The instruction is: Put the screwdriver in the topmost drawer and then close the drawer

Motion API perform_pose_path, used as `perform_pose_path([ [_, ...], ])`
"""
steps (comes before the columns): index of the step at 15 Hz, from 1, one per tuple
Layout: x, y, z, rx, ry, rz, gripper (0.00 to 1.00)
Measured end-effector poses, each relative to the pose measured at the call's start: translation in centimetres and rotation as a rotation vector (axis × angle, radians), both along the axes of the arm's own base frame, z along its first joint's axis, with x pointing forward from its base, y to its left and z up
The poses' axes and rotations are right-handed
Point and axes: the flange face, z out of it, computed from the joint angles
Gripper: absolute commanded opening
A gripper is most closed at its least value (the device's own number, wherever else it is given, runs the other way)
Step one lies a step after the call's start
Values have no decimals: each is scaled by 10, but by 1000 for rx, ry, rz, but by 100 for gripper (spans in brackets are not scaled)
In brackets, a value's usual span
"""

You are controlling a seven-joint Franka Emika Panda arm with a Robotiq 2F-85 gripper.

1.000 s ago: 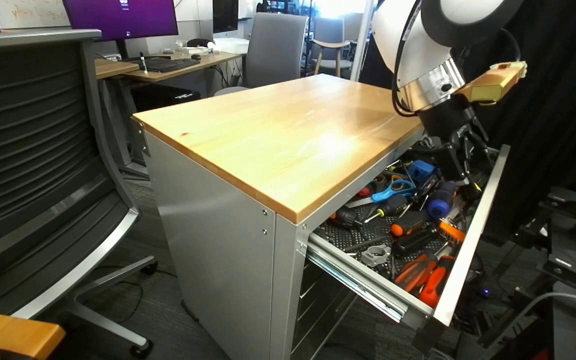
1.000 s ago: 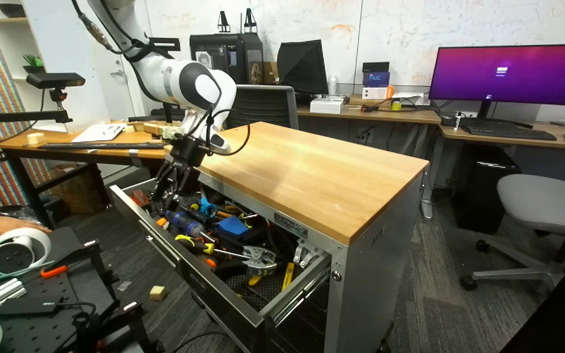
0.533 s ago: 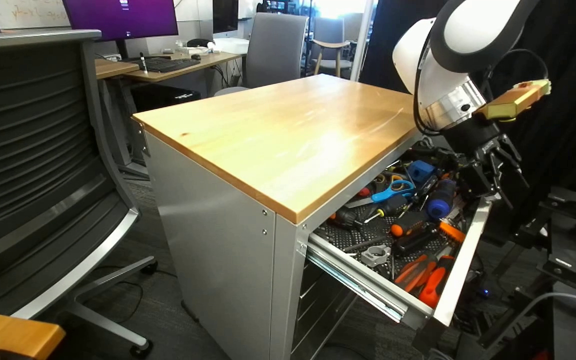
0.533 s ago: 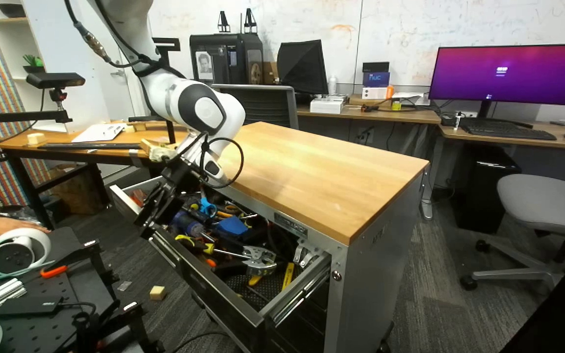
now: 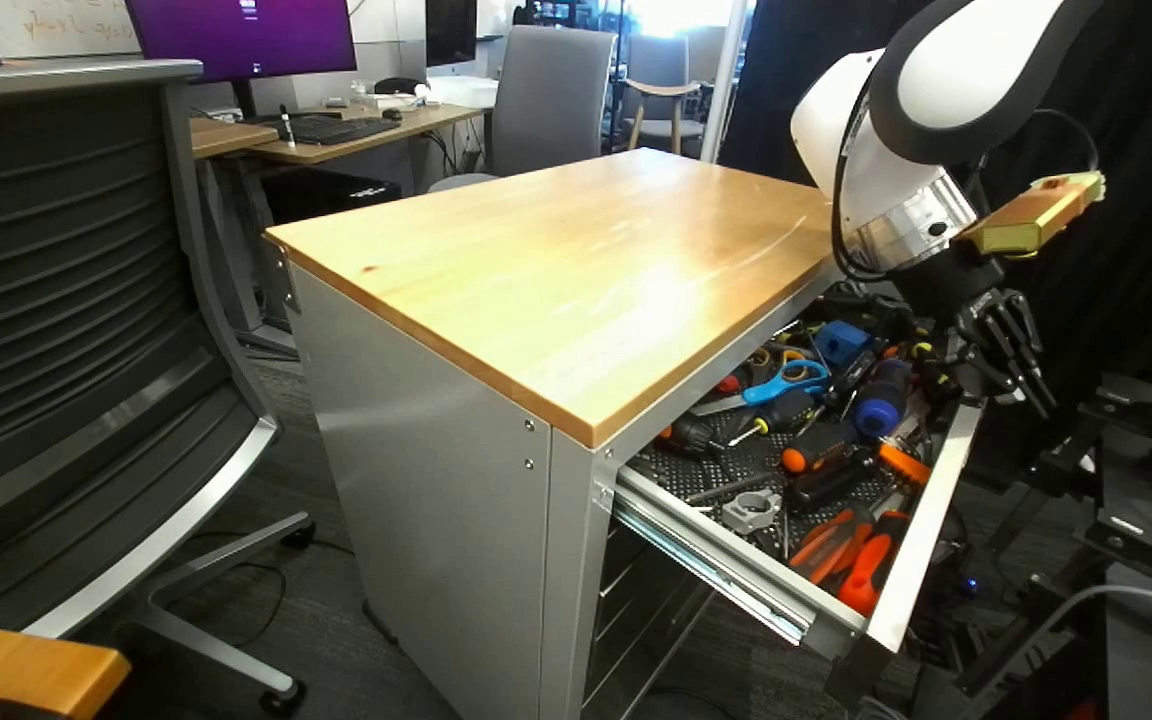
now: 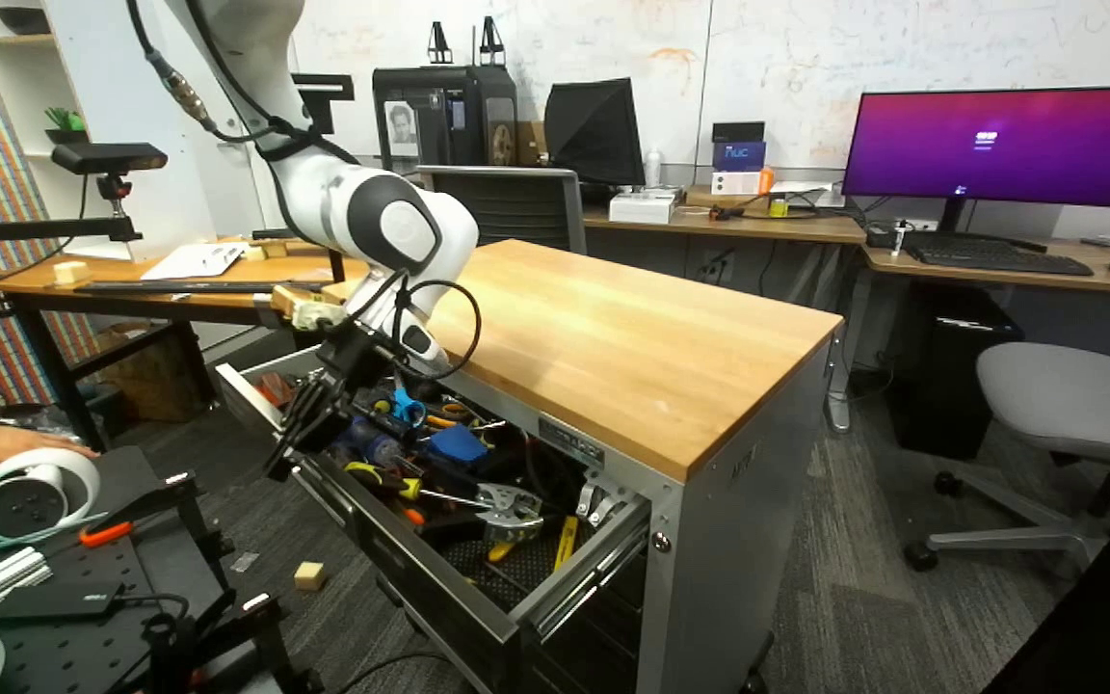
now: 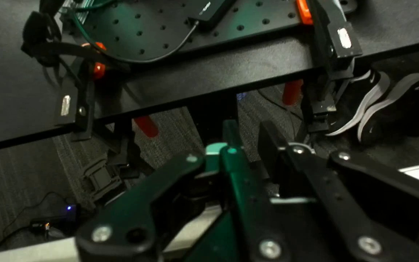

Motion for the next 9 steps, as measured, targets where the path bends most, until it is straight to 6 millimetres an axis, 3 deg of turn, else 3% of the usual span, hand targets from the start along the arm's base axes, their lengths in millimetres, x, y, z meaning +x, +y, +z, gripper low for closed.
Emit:
perform_pose_path([
  [4,4,9,-8,-95,-66,94,0],
  [9,18,29,1,-175,-184,209,0],
])
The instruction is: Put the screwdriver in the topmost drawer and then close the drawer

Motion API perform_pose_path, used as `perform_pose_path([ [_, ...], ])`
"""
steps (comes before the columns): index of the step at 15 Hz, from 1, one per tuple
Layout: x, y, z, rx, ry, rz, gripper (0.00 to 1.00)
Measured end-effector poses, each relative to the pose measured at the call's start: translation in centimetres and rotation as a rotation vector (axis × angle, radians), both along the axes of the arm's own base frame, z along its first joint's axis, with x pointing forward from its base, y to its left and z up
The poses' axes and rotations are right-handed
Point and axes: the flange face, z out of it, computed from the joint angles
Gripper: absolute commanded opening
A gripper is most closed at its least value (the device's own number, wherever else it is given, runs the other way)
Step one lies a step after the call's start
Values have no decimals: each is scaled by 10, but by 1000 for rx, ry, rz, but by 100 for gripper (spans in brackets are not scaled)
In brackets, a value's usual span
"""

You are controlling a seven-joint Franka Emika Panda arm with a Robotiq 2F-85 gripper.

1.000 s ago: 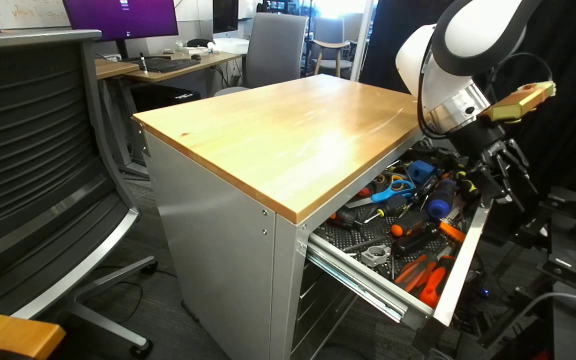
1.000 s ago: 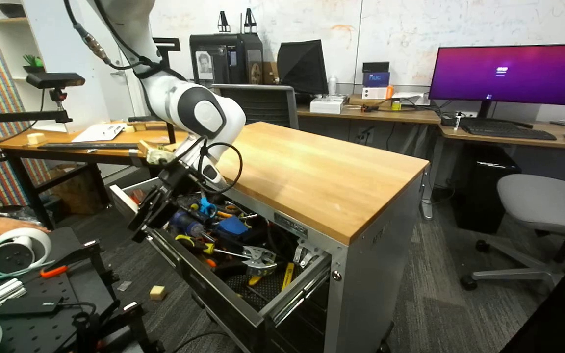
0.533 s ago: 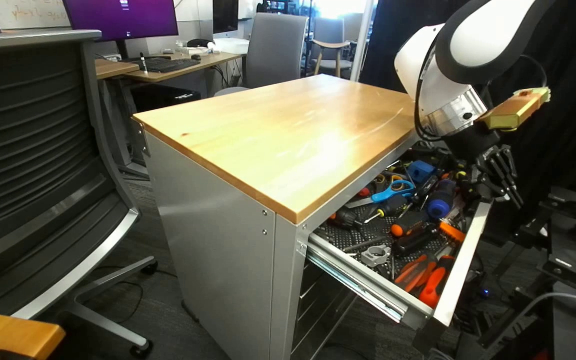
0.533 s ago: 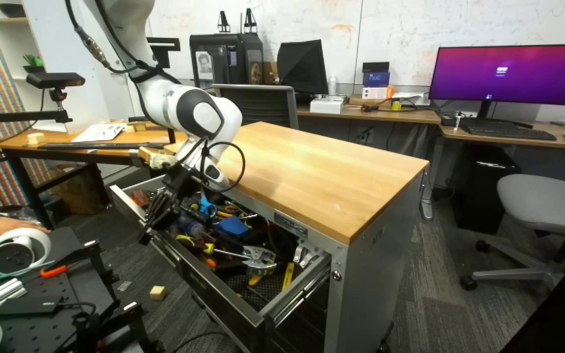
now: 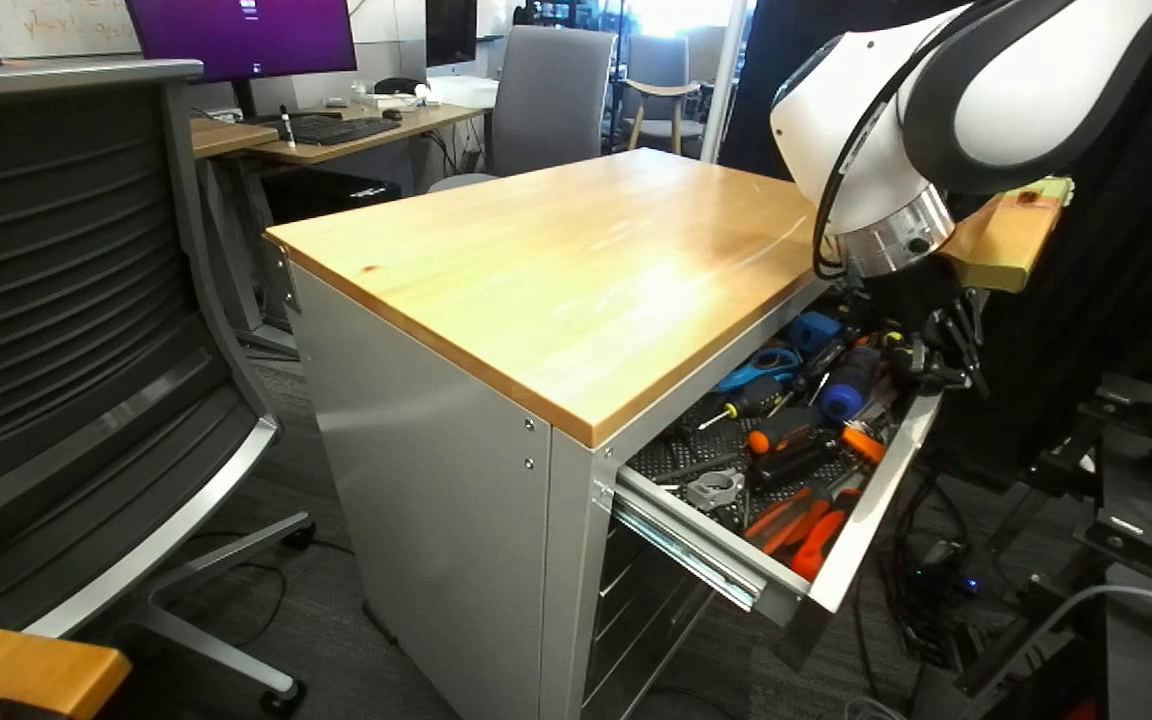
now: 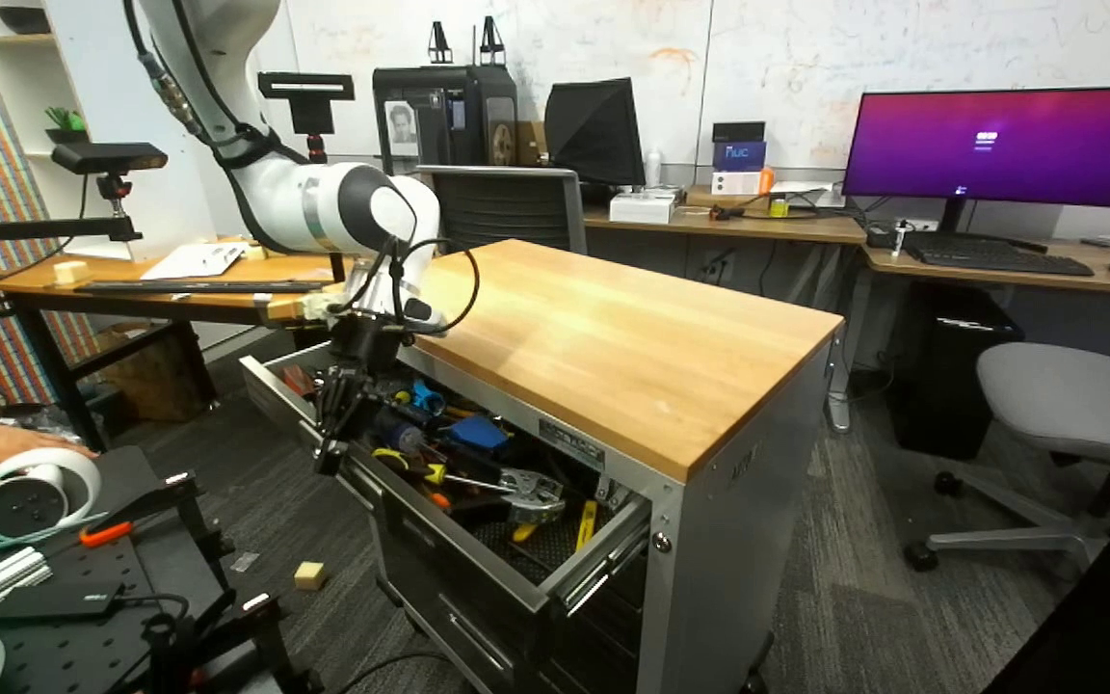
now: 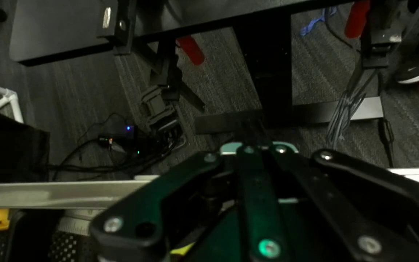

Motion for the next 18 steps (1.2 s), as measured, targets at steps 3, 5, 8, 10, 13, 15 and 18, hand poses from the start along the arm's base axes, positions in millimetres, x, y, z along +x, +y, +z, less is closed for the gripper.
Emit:
perform_pose_path([
  [3,17,5,8,-4,-102,34,0],
  [5,30,6,12,17,-177,47,0],
  [8,47,6,19,66,-300,44,0],
  [10,58,4,22,97,-378,41,0],
  [13,70,2,26,141,-493,43,0],
  [15,70,1,26,166,-550,54,0],
  [18,62,5,25,213,-630,66,0],
])
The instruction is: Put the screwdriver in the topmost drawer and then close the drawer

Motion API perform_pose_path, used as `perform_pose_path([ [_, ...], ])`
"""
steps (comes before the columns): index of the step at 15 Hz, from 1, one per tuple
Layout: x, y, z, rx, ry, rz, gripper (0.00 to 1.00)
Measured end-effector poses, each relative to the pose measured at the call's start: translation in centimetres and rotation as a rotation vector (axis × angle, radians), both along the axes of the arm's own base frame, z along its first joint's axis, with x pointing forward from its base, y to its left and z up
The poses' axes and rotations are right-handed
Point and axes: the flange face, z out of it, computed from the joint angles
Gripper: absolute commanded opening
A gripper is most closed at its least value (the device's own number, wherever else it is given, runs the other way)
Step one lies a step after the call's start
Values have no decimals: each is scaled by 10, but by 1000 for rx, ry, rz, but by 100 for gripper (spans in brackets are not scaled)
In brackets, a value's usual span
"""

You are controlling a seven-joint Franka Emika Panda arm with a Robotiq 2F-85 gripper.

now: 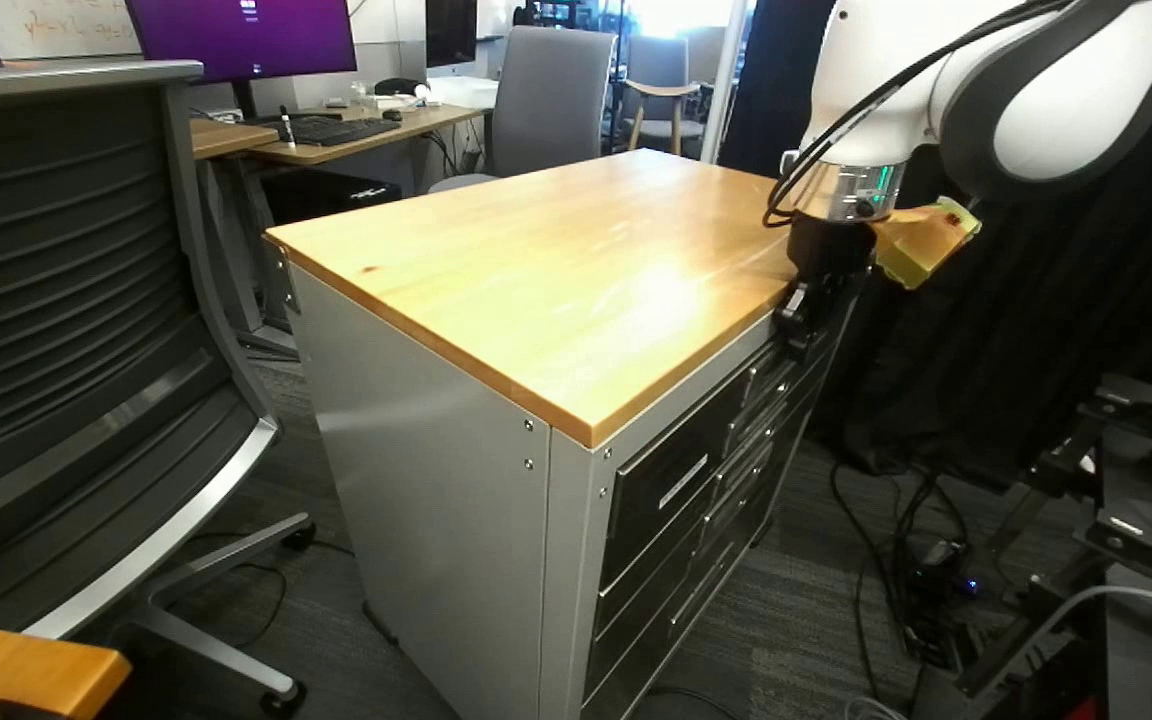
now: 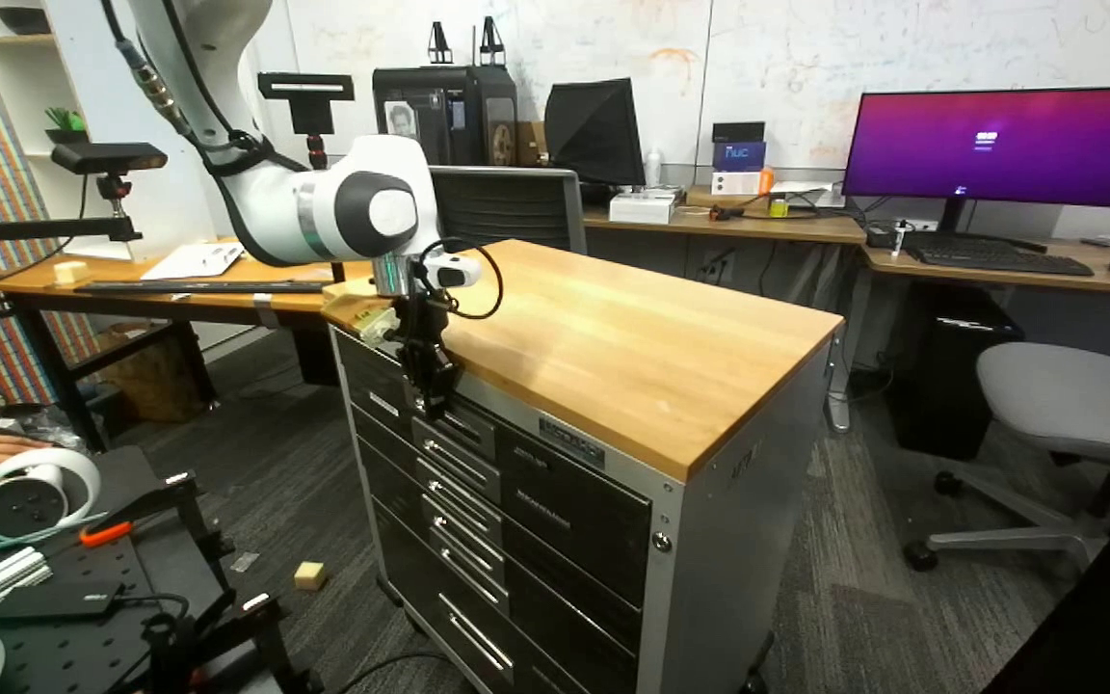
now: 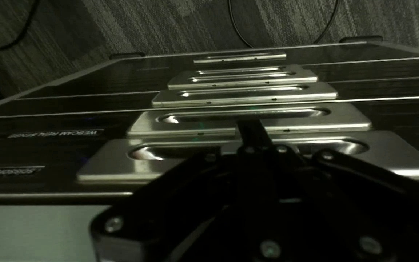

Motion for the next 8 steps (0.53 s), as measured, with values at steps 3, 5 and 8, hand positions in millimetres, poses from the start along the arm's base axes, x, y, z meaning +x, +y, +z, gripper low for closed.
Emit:
perform_pose_path([
  [3,-8,-3,4,25,-80,6,26],
  [5,-16,-2,11,17,-131,31,34],
  [8,-25,2,36,-38,-187,90,56],
])
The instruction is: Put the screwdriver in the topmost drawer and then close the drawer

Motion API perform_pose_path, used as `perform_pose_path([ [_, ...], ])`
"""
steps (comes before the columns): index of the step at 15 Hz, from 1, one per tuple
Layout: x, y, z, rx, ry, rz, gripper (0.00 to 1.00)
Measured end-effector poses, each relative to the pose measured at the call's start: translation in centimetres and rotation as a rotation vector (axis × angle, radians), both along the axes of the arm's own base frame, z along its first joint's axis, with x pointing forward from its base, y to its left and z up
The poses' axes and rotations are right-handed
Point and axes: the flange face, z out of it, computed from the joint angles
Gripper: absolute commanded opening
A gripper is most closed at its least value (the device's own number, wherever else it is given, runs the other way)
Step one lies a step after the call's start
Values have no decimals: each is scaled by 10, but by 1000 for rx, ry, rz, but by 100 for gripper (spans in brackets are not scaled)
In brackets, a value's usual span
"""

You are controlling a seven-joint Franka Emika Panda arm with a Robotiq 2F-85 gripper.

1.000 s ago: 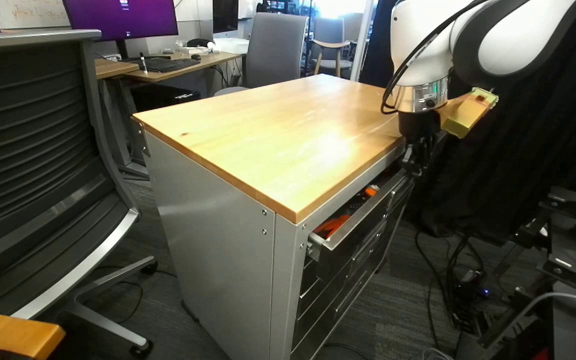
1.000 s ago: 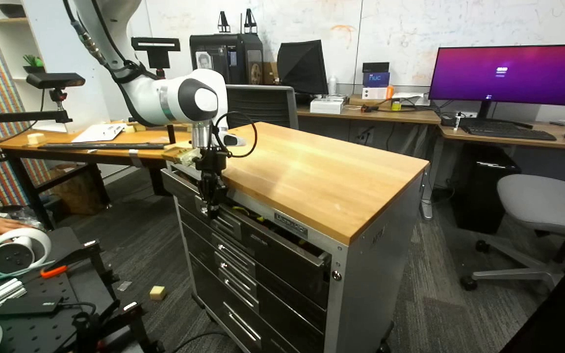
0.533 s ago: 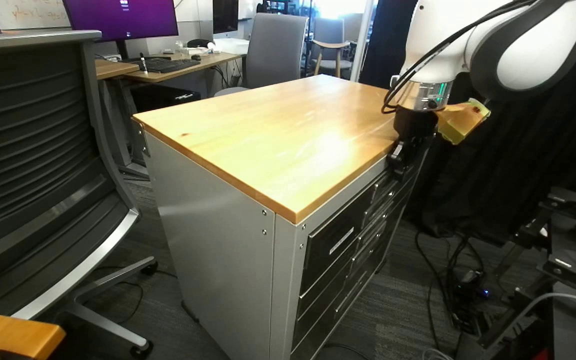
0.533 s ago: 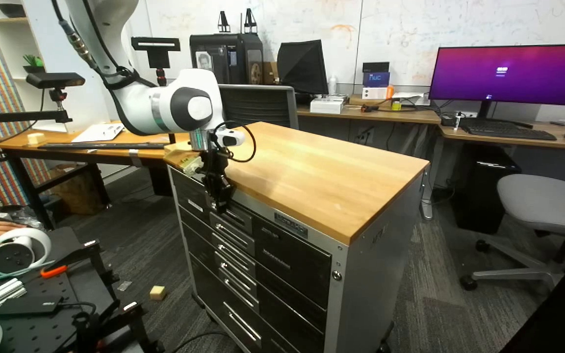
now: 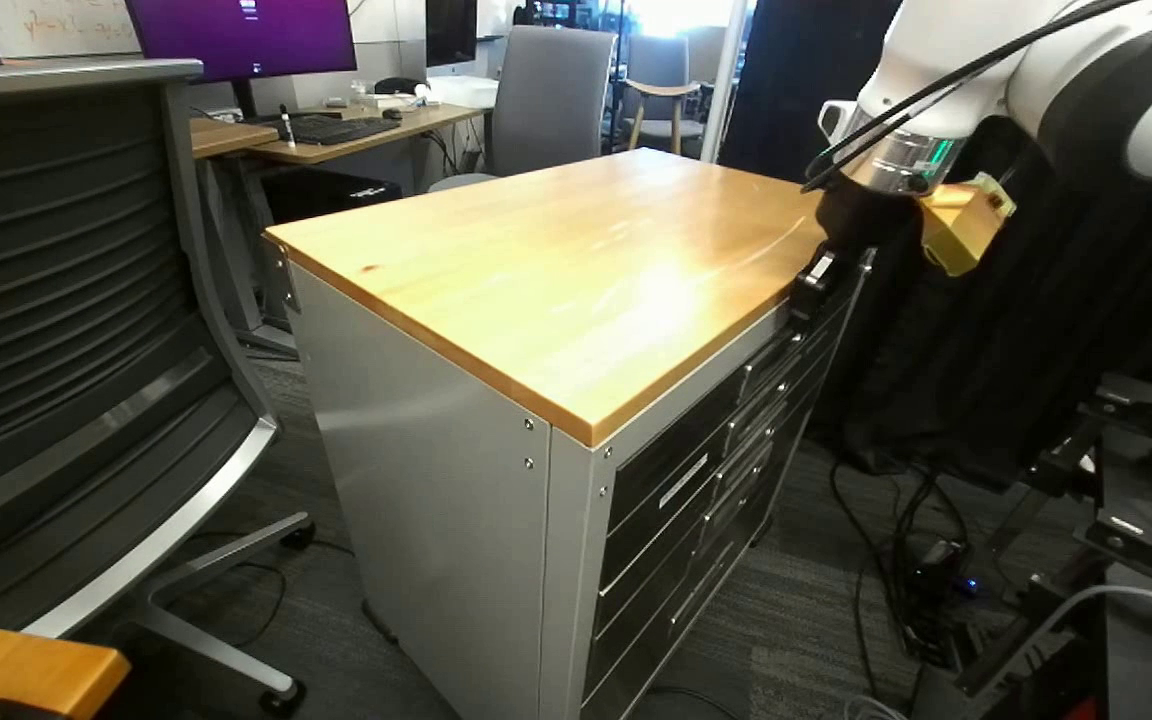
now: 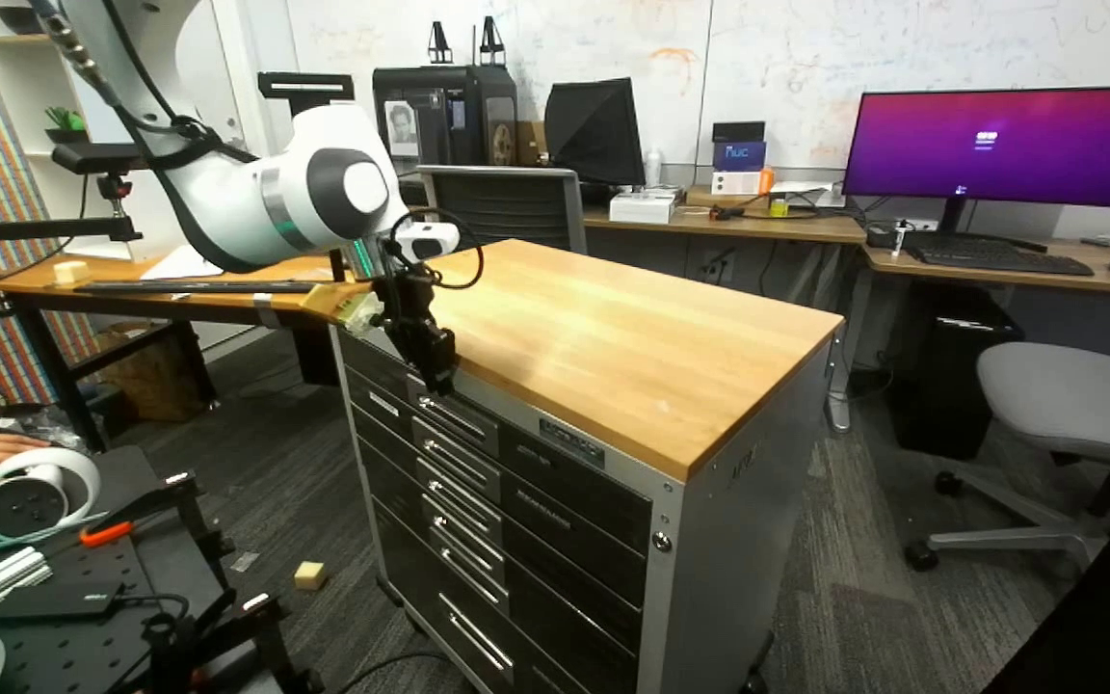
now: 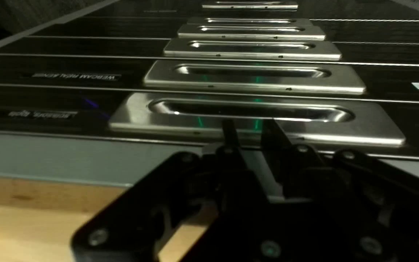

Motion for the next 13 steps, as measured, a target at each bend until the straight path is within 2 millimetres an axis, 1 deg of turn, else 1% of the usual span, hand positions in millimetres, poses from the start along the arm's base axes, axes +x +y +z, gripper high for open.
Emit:
perform_pose_path([
  [2,-2,4,27,-40,-8,22,72],
  [5,-4,18,86,-100,3,31,95],
  [6,-6,26,105,-120,13,40,99],
  [9,-11,58,165,-144,86,87,100],
  [11,-13,81,202,-123,161,139,100],
  [13,-10,96,237,-96,214,176,100],
])
